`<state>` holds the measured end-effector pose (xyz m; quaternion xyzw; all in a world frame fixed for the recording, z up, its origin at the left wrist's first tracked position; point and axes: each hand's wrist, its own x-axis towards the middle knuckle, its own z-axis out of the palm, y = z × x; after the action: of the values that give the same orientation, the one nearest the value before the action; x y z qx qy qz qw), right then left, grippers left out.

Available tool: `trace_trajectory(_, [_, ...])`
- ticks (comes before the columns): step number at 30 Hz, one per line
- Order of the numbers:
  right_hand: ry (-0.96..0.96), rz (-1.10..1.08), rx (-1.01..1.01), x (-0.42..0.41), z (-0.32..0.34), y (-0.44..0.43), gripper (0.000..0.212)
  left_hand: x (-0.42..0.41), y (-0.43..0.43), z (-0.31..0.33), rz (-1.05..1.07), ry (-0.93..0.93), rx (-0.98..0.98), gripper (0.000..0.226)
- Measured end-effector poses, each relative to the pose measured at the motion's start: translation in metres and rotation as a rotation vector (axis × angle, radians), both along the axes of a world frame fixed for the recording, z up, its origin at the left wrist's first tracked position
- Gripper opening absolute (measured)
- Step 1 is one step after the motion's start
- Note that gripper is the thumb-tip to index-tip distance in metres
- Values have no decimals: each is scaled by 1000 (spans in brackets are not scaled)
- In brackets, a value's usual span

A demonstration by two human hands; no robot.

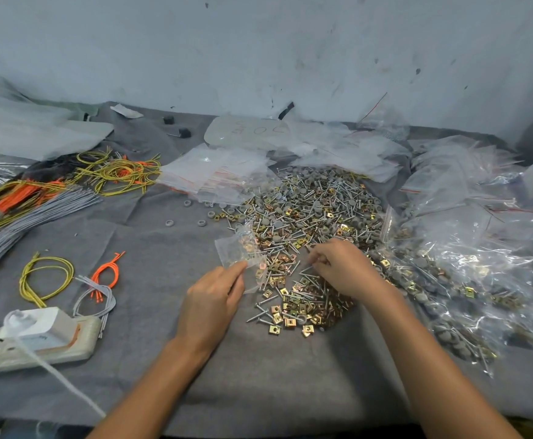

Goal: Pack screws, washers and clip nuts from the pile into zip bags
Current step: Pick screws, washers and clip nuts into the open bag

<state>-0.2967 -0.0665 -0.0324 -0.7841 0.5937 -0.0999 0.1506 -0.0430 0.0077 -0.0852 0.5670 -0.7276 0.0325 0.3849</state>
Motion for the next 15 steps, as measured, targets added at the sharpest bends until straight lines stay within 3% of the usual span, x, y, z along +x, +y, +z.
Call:
trace_trajectory(7, [83, 1, 35, 2, -2, -2, 8, 0, 0, -2, 4, 6, -22, 28])
trace_trajectory(12, [-118, 61, -72, 15, 5, 28, 11, 0, -1, -2, -10, 15, -27, 27])
trace_trajectory(15, [-146, 170, -102, 40, 11, 48, 9, -1, -1, -2, -9, 21, -36, 25])
